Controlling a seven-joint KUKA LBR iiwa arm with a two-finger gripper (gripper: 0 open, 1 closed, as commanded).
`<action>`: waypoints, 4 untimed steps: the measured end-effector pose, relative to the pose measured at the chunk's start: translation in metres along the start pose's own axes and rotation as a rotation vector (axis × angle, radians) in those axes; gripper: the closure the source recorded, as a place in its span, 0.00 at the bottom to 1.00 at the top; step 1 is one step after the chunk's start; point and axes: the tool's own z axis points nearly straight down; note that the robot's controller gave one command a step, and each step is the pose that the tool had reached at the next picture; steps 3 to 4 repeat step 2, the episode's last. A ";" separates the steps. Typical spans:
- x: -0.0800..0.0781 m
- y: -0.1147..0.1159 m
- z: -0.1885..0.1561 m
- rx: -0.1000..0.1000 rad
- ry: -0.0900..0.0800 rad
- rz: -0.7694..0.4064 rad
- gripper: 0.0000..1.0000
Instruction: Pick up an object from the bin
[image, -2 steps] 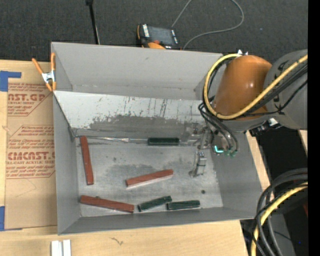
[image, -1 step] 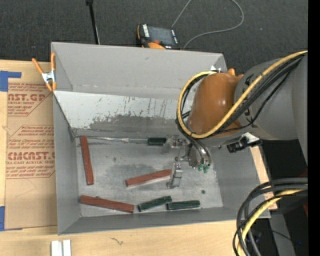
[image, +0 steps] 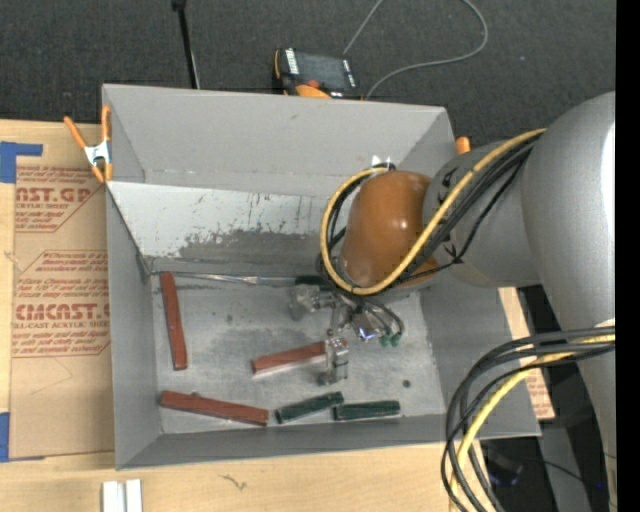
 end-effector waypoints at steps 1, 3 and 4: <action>-0.001 0.000 -0.002 0.001 -0.002 0.001 1.00; -0.027 -0.009 -0.152 0.004 -0.011 -0.295 1.00; -0.027 -0.009 -0.152 0.004 -0.011 -0.295 1.00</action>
Offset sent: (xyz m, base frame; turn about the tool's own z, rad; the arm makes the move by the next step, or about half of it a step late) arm 0.0000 0.0000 0.0000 0.0000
